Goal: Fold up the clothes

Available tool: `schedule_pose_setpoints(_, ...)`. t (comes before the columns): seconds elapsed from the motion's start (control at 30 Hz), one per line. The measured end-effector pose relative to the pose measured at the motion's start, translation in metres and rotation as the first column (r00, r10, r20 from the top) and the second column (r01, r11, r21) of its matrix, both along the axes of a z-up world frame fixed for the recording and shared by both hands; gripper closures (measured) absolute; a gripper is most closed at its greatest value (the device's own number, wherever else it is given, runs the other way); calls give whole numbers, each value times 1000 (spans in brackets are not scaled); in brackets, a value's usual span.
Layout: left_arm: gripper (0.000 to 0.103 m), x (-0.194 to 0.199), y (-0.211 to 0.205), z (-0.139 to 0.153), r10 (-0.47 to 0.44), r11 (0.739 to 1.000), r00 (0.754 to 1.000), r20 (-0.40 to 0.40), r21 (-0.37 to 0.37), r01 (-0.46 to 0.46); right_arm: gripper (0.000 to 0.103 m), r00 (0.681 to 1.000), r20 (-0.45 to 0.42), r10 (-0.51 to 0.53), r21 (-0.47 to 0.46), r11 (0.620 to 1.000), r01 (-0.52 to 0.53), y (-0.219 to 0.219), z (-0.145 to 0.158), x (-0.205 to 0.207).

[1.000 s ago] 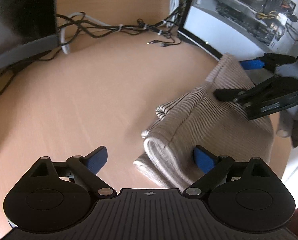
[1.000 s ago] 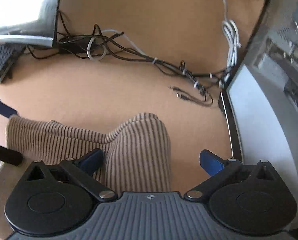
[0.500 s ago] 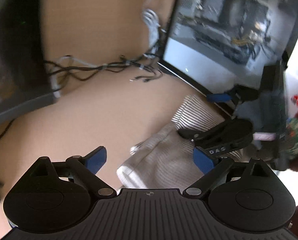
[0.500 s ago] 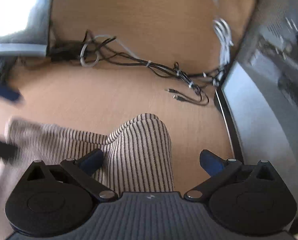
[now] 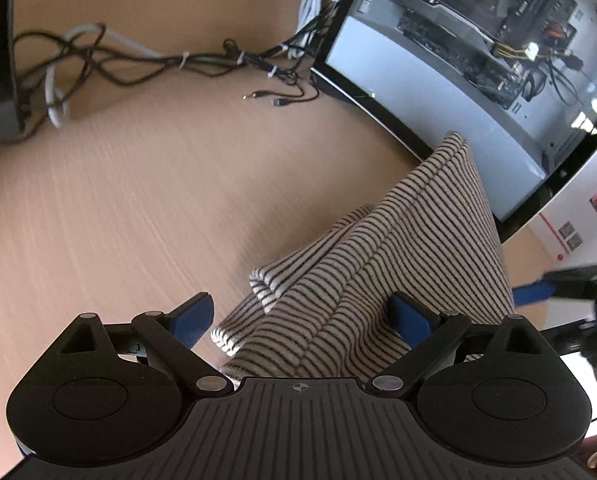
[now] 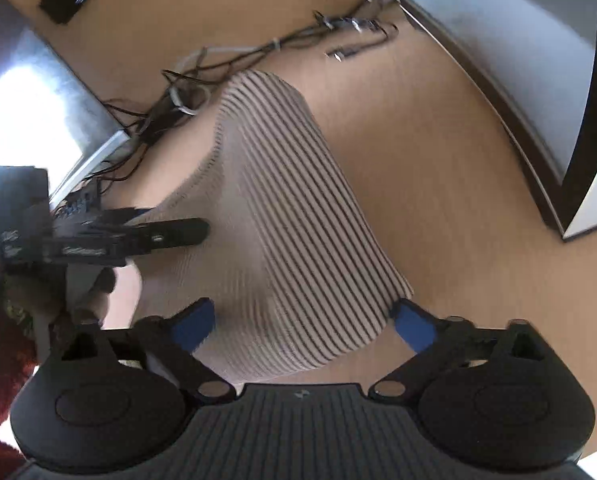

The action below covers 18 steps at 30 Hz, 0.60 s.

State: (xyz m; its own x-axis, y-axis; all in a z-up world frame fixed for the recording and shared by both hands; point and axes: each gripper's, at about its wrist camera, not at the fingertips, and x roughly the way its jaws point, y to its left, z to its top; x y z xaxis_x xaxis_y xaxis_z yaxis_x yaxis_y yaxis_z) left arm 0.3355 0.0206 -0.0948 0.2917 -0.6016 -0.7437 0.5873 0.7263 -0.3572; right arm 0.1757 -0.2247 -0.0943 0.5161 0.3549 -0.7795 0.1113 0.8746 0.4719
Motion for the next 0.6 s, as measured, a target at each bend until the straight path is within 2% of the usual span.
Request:
schedule_pose_setpoints(0.1,6,-1,8,-3,28,999,999,-25,-17,-28,22,1000,8,-24,7,1000,24,-5,0,14)
schedule_pose_setpoints(0.23,7,-6,22,-6,81,996,994,-71,-37,-84,24,999,41,7,-43,999,-6,0,3,48)
schedule_pose_setpoints(0.4,9,-29,33,-2,128,991,989,-76,-24,-130,24,981,113,158,-170,976,-138,50,7,96)
schedule_pose_setpoints(0.6,10,-50,37,-2,196,979,975,-107,-34,-201,24,923,196,332,-313,913,-262,118,19,127)
